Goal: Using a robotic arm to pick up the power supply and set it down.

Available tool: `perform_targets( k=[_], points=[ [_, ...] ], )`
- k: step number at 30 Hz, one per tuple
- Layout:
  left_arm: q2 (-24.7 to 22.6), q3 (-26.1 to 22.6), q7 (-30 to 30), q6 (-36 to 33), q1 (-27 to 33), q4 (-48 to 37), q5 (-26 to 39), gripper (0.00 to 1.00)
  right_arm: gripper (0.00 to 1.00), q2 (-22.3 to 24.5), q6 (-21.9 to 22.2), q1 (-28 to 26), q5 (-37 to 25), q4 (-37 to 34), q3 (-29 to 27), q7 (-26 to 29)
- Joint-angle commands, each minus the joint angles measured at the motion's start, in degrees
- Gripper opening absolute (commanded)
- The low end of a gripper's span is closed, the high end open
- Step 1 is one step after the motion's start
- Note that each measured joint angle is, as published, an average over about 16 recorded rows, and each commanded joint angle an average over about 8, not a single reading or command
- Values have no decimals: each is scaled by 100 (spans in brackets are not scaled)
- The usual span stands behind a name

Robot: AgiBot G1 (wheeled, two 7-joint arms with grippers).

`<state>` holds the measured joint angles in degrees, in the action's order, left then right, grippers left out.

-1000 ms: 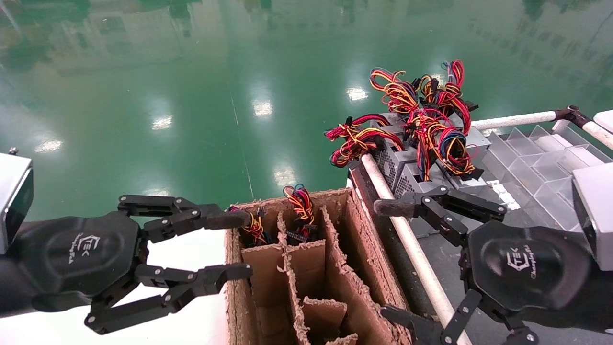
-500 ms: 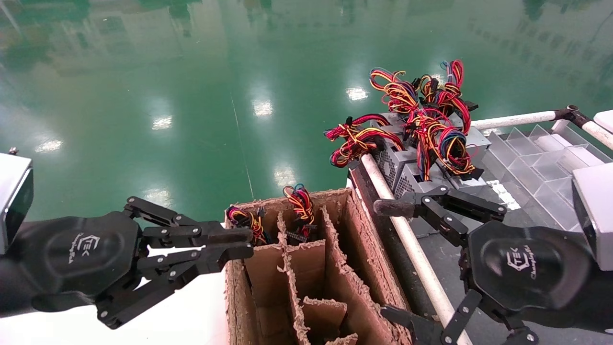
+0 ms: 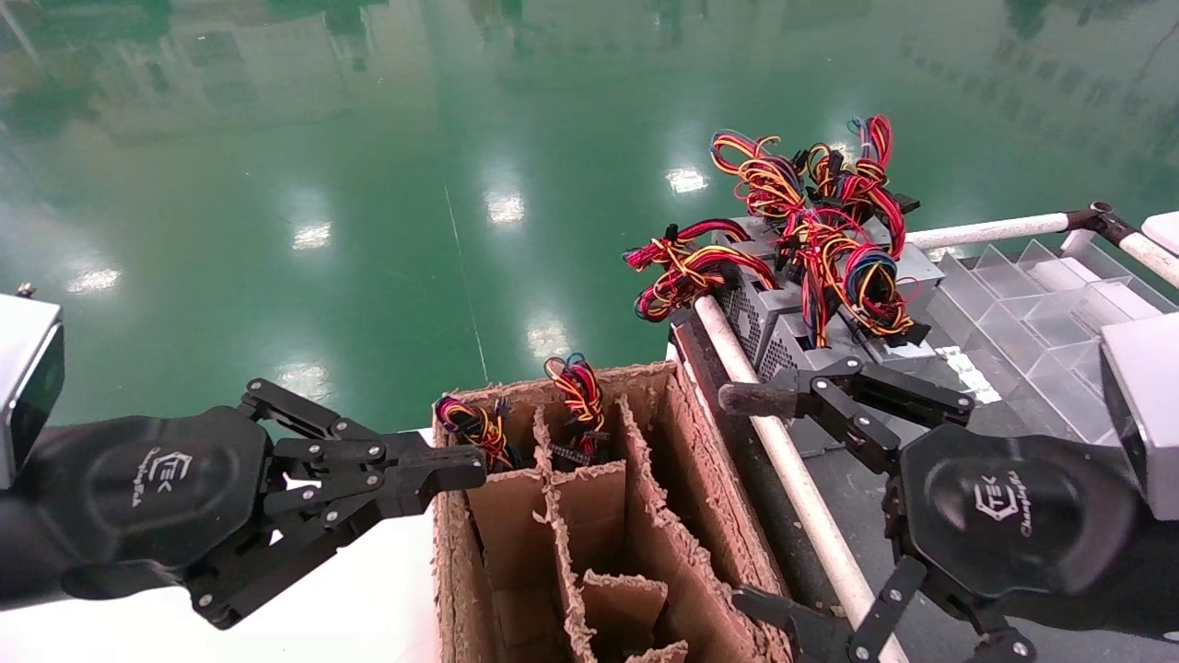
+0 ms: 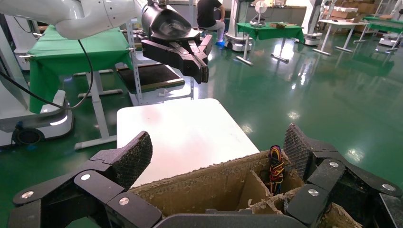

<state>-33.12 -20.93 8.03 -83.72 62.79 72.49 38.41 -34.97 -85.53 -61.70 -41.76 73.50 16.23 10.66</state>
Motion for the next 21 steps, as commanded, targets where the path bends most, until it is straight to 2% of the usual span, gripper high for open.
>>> perform_targets(
  k=[1,14,21],
  points=[
    [0,0,0,0,0,0,0,100,100,0,0,0,0,0,0,0],
    [0,0,0,0,0,0,0,100,100,2,15,3,-20,-10,-1,-2],
    [0,-1,0,-1,1,-1,0,100,100,-29,312,-54,-359,-181,58,-65]
  ],
)
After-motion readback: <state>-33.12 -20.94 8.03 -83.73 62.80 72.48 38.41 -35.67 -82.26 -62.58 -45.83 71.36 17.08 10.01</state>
